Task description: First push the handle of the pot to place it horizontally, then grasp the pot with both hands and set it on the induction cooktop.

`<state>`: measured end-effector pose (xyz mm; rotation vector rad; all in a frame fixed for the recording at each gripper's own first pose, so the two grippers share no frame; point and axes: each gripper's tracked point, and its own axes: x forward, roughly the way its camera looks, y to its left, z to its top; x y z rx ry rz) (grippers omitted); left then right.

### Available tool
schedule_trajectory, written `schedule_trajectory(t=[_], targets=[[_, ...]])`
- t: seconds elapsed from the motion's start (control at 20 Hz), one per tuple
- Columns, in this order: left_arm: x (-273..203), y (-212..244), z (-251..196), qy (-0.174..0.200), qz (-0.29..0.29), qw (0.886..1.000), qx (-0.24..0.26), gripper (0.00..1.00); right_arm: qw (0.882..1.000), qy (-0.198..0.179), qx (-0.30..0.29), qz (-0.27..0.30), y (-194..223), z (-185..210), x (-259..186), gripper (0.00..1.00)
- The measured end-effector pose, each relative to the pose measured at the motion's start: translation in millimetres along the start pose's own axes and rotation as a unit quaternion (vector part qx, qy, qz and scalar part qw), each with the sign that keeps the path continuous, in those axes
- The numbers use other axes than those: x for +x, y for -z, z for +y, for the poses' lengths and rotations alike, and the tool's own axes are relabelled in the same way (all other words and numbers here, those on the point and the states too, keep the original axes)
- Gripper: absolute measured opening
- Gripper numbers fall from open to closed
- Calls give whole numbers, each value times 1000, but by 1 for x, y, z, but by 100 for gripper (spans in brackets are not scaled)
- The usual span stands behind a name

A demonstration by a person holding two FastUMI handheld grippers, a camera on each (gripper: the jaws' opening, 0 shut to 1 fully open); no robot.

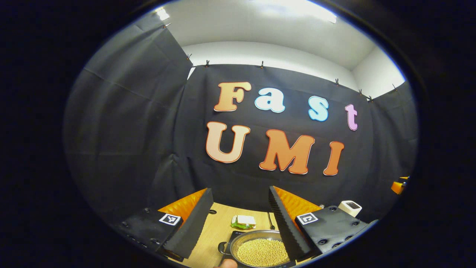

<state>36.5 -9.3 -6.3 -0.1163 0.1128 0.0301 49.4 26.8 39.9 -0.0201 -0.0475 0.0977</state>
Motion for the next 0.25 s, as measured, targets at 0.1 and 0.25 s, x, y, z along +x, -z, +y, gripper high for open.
schedule_trajectory(t=[0.1,0.25], targets=[[-6,-5,-6,8,-8,1000,0,98,1000,-7,-3,5,6,3,-5,93],[-12,-10,-14,16,-14,1000,3,98,1000,-12,-9,7,7,6,-7,94]])
